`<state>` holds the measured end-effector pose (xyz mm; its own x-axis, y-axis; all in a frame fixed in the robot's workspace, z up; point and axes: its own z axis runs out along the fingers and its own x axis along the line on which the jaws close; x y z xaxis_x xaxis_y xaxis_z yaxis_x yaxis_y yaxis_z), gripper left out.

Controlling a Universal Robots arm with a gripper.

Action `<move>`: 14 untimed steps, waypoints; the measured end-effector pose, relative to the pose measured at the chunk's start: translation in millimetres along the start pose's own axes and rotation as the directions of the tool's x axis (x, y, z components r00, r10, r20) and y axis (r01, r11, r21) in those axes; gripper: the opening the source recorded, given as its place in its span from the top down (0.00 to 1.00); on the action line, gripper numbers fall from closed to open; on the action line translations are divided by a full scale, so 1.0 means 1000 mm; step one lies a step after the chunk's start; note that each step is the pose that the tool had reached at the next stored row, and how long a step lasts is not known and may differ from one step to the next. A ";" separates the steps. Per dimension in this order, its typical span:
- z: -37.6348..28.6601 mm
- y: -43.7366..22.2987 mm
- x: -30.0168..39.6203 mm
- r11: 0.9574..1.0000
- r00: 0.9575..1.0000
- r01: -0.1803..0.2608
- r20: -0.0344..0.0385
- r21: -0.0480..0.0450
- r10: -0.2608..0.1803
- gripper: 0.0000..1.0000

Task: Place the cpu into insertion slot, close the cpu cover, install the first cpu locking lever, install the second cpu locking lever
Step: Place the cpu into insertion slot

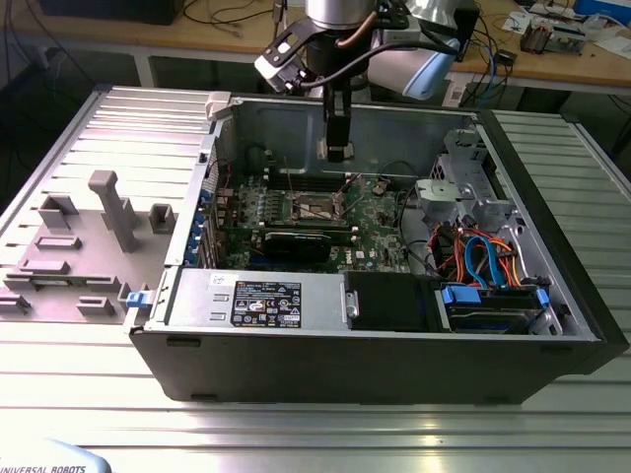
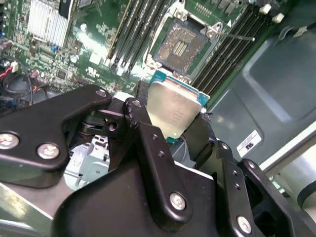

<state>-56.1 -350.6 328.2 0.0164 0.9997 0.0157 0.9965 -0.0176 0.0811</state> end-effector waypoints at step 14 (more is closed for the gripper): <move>0.0022 -0.0003 0.0000 1.000 1.000 0.000 0.000 0.000 0.000 0.46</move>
<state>-56.2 -350.6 326.0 0.0163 0.9997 0.0156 0.9966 -0.0175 0.0811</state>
